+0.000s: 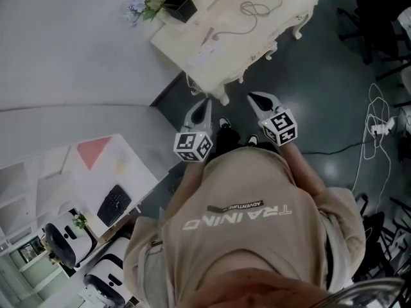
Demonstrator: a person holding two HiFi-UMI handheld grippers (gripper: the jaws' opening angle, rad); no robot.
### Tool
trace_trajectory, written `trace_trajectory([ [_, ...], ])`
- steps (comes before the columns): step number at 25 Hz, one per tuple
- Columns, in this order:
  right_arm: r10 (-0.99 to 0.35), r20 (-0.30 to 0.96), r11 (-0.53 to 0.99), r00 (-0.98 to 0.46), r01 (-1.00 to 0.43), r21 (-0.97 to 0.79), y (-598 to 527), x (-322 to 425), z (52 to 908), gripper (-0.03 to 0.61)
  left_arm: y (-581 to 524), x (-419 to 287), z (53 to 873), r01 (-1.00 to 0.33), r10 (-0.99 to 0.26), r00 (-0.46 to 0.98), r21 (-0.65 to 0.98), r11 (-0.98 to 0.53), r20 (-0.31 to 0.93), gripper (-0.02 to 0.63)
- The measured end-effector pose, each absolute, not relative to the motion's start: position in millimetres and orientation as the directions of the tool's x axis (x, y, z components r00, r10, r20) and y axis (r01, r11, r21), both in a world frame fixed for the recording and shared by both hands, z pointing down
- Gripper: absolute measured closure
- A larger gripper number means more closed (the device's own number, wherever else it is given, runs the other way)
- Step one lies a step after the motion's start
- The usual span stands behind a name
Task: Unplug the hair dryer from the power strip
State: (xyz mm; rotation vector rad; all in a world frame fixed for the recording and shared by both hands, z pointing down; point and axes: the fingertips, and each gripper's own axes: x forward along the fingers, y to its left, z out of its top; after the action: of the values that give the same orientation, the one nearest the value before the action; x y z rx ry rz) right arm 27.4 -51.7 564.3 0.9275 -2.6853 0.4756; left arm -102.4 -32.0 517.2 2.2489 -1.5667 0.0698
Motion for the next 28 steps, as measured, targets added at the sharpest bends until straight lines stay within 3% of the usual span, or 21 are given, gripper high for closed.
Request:
trace_trajectory([
  [6, -0.608, 0.367, 0.691, -0.704, -0.697, -0.194, -95, -1, 555, 0.574, -83, -133, 531, -0.873, -0.856, 0.442, 0.35, -0.34, 0.269, 0.612],
  [14, -0.67, 0.409, 0.612, -0.62, -0.773, -0.168, -166, -48, 557, 0.574, -160, -173, 552, -0.842, -0.801, 0.527, 0.302, -0.448, 0.284, 0.611],
  [19, -0.644, 0.476, 0.609, -0.598, -0.778, -0.152, -179, -65, 573, 0.574, -178, -175, 568, -0.816, -0.772, 0.558, 0.373, -0.442, 0.305, 0.611],
  [28, -0.595, 0.512, 0.626, -0.619, -0.757, -0.187, -260, -83, 616, 0.574, -234, -166, 601, -0.854, -0.735, 0.519, 0.292, -0.431, 0.435, 0.612],
])
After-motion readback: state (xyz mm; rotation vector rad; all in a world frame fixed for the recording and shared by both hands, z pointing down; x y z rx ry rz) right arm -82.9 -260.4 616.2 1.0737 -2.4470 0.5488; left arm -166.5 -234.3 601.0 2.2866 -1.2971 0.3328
